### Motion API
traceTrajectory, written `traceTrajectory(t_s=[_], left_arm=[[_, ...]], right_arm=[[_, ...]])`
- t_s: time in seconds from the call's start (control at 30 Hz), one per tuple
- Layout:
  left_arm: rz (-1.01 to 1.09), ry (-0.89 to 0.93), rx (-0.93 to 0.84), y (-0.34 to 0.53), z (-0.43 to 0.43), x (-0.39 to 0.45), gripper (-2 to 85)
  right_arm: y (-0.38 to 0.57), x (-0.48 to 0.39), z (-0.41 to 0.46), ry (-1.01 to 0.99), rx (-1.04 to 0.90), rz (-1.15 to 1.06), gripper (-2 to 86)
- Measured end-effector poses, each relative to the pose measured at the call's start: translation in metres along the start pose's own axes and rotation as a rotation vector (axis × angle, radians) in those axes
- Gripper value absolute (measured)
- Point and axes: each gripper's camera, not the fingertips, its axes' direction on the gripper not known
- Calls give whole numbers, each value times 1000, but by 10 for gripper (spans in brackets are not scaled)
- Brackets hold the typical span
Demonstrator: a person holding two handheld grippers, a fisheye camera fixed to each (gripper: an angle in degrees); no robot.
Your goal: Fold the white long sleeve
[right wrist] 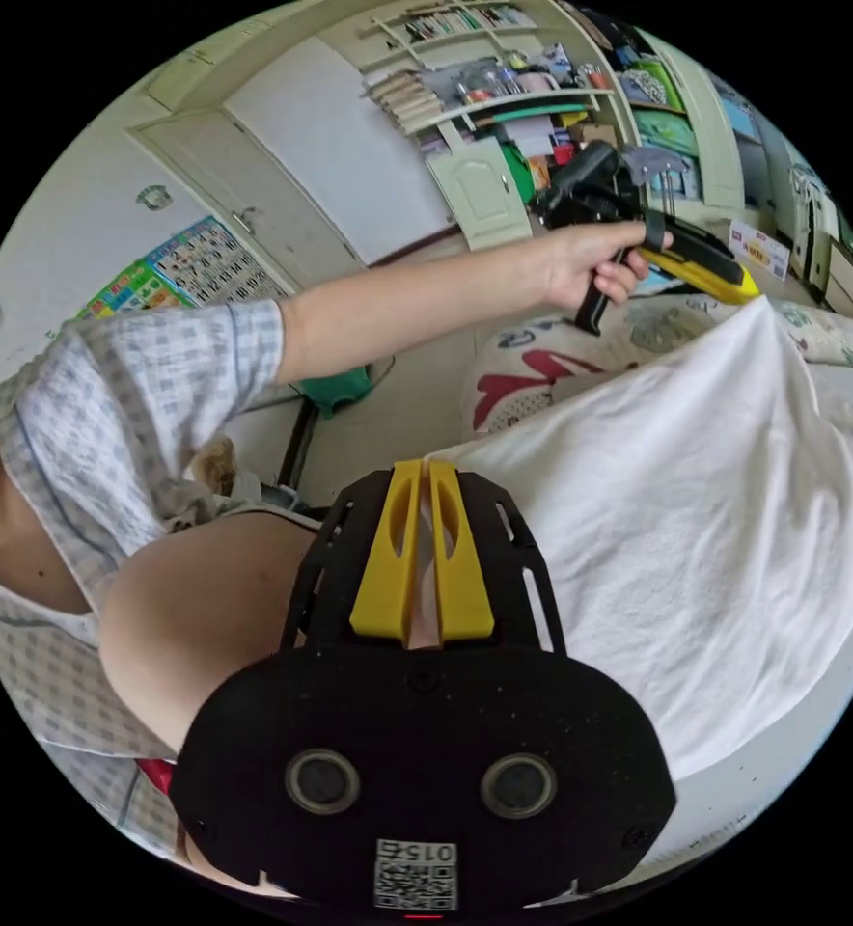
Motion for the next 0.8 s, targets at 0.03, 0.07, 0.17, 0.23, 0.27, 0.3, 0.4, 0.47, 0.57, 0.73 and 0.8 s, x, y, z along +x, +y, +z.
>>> traceTrajectory(t_s=[0.03, 0.07, 0.17, 0.23, 0.27, 0.3, 0.4, 0.47, 0.57, 0.73, 0.8], left_arm=[[-36, 40, 14, 2, -2, -7, 101], [-49, 66, 25, 4, -4, -9, 110], [-59, 104, -9, 2, 5, -8, 105], [-12, 47, -80, -6, 20, 7, 54], [6, 21, -83, -7, 21, 11, 47], [37, -26, -70, -10, 22, 20, 33], [80, -124, -78, -14, 30, 32, 28], [67, -180, -120, -13, 40, 31, 33], [39, -160, -107, -11, 33, 35, 63], [93, -128, -95, 1, 13, 58, 102], [97, -104, -103, 1, 15, 63, 103]], right_arm=[[-1, 1, 12, 27, -41, 2, -5], [-2, 1, 17, 40, -58, 3, -6], [-2, -2, 32, 91, -92, -8, -6], [-5, -4, 40, 85, -111, -24, -5], [-6, -4, 42, 82, -120, -30, -5], [-9, -6, 45, 84, -142, -43, -4], [-16, 1, 62, 114, -248, -22, 4], [-22, 11, 74, 109, -287, 29, 13], [-28, 11, 54, 33, -233, 27, 42], [-12, 27, -71, 165, 136, 85, 82], [-4, 52, -102, 381, 244, 224, 87]])
